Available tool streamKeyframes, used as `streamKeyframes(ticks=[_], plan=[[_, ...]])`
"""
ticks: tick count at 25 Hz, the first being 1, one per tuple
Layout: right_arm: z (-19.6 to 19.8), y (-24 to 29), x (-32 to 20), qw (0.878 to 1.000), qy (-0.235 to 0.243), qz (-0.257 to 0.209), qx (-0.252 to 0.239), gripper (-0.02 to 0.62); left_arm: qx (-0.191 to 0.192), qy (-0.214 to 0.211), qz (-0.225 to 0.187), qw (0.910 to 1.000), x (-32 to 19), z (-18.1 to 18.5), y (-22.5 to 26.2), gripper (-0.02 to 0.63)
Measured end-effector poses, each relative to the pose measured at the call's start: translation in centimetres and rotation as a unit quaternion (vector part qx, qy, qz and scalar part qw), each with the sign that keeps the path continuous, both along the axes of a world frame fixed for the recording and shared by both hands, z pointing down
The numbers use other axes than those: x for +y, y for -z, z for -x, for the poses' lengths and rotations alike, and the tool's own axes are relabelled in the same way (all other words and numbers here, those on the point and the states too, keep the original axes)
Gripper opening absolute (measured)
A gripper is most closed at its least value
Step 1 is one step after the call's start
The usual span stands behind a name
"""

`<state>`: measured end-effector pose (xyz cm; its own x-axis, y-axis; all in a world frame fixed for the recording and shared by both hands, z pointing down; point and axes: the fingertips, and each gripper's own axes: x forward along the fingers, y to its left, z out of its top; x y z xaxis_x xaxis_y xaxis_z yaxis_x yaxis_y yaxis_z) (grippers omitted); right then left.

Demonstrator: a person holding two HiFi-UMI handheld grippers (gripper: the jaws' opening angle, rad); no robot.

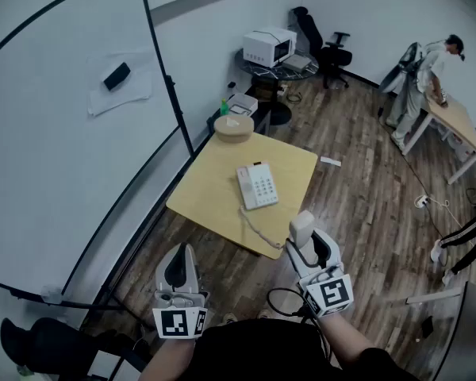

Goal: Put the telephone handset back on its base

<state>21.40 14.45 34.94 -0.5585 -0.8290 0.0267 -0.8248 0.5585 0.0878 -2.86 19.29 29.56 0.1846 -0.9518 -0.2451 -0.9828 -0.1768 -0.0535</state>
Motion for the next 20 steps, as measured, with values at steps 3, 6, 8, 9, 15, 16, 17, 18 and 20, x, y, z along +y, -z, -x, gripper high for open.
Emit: streamKeyframes(ticks=[3, 6, 8, 9, 15, 16, 17, 18, 20], plan=[[0.3, 0.2, 0.5, 1.000, 0.003, 0.001, 0.002, 0.235, -0.001, -0.001, -0.001, 1.0000, 0.6, -0.2, 0.3, 0.000], [0.7, 0.3, 0.5, 1.000, 0.007, 0.002, 0.000, 0.235, -0.007, 0.001, -0.001, 1.0000, 0.6, -0.2, 0.1, 0.000], [1.0, 0.3, 0.5, 1.000, 0.011, 0.000, 0.001, 0.235, -0.008, 0.002, 0.000, 1.0000, 0.5, -0.3, -0.1, 0.000], [1.1, 0.3, 0.6, 1.000, 0.014, 0.001, 0.000, 0.235, -0.008, 0.002, 0.001, 1.0000, 0.5, -0.3, -0.1, 0.000], [0.8, 0.0, 0.0, 1.000, 0.023, 0.016, -0.013, 0.235, -0.007, 0.007, 0.001, 0.9999, 0.0, -0.8, -0.2, 0.000], [0.6, -0.1, -0.3, 0.999, 0.022, 0.018, -0.016, 0.235, -0.009, 0.011, 0.002, 0.9999, -0.2, -0.8, -0.2, 0.000], [0.4, -0.3, -0.6, 0.999, 0.021, 0.021, -0.018, 0.235, -0.011, 0.015, 0.003, 0.9998, -0.5, -0.8, -0.3, 0.000], [0.2, -0.4, -1.0, 0.999, 0.020, 0.023, -0.021, 0.235, -0.012, 0.019, 0.003, 0.9997, -0.8, -0.8, -0.4, 0.000], [0.1, -0.7, -1.8, 0.999, 0.023, 0.027, -0.024, 0.235, -0.015, 0.024, 0.002, 0.9996, -1.6, -0.8, -0.3, 0.000]])
